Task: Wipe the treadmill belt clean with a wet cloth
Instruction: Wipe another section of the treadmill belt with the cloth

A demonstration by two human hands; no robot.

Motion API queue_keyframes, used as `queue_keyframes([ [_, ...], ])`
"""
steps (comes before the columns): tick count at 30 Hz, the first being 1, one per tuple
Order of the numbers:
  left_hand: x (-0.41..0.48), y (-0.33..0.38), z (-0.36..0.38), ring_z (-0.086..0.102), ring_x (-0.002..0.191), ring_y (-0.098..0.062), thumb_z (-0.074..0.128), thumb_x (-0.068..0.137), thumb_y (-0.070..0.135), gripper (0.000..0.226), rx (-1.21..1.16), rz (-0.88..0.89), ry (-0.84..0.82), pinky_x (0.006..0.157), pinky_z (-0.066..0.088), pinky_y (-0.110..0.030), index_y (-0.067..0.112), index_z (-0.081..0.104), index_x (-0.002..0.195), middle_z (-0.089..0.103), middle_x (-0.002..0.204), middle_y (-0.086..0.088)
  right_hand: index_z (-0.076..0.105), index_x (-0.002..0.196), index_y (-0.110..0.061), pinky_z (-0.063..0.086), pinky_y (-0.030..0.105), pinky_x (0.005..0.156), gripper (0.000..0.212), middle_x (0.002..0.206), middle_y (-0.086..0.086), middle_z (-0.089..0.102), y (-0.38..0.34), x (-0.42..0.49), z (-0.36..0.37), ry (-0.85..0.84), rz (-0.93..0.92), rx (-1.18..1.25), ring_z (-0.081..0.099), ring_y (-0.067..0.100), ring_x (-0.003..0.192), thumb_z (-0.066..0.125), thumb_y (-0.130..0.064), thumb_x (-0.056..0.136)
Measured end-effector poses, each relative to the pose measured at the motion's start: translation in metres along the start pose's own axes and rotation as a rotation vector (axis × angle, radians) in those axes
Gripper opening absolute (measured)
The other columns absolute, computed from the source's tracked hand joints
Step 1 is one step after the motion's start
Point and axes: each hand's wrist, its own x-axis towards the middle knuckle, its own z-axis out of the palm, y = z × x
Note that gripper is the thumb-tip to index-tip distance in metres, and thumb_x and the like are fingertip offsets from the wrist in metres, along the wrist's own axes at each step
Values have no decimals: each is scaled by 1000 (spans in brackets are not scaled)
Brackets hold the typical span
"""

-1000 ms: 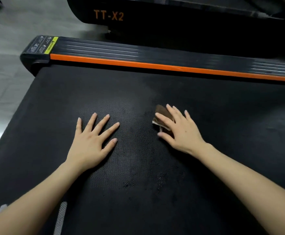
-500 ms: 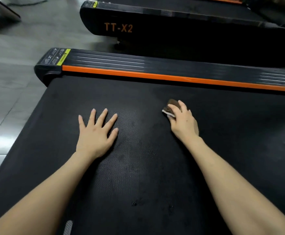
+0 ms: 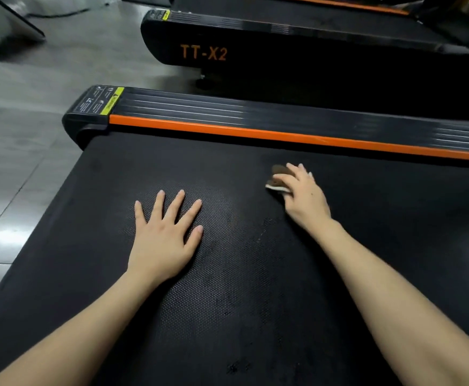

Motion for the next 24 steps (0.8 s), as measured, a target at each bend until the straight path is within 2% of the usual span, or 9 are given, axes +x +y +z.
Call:
queue_keyframes([
  [3, 0, 0, 0, 16, 144, -34, 11, 90, 59, 62, 11, 3, 10, 112, 3, -62, 39, 29, 146, 28, 155, -3, 63, 119, -15, 31, 42, 112, 37, 143, 12, 44, -27, -14, 9, 19, -53, 77, 37, 33, 135, 47, -10, 86],
  [6, 1, 0, 0, 20, 143, -36, 16, 91, 58, 60, 16, 14, 12, 111, 7, -63, 37, 32, 146, 31, 153, -4, 67, 112, -14, 44, 49, 98, 44, 132, 18, 54, -60, -68, 19, -59, -464, 133, 53, 38, 120, 40, -18, 77],
  [8, -1, -1, 1, 20, 143, -36, 16, 92, 58, 60, 15, 15, 7, 111, 8, -63, 37, 32, 146, 31, 153, -4, 65, 116, -16, 48, 49, 92, 50, 134, 16, 53, -62, -75, 16, -145, -601, 119, 52, 36, 122, 37, -19, 75],
  [10, -1, -1, 1, 19, 143, -35, 16, 92, 58, 60, 15, 14, 12, 112, 8, -63, 37, 32, 146, 30, 154, -4, 64, 117, -17, 49, 47, 94, 57, 136, 14, 52, -44, -48, 14, -101, -534, 99, 51, 35, 123, 30, -19, 72],
  [14, -1, 0, 1, 19, 143, -34, 16, 92, 58, 59, 3, 2, 19, 112, 7, -62, 37, 32, 145, 31, 153, -3, 56, 129, -21, 37, 41, 106, 42, 147, 4, 37, -23, 23, 12, 28, 41, 136, 38, 30, 133, 46, -16, 88],
  [16, 0, 0, 0, 20, 143, -34, 16, 92, 57, 59, 3, 2, 19, 112, 7, -62, 38, 33, 145, 32, 153, -3, 52, 132, -23, 34, 42, 107, 41, 150, 4, 31, -34, 24, 19, 31, 72, 57, 30, 27, 137, 53, -32, 92],
  [18, -1, 1, 0, 20, 143, -34, 16, 92, 57, 59, -4, 1, 12, 112, 7, -62, 38, 32, 145, 32, 153, -3, 55, 129, -24, 35, 40, 106, 46, 149, 4, 32, -33, 20, 18, 35, -12, 31, 31, 24, 137, 56, -46, 89],
  [20, -2, 1, 0, 20, 143, -34, 15, 92, 57, 59, -3, -1, 9, 113, 8, -62, 37, 32, 145, 32, 153, -3, 62, 123, -27, 38, 35, 102, 40, 144, 0, 41, -17, 30, 13, 18, -55, 29, 40, 22, 131, 60, -46, 87],
  [24, 0, 0, 0, 20, 143, -34, 15, 92, 58, 59, -1, -6, 7, 112, 9, -63, 38, 32, 145, 32, 153, -3, 66, 113, -34, 41, 37, 99, 26, 140, -11, 44, -21, 63, 13, 84, 148, 110, 48, 22, 123, 56, -44, 90],
])
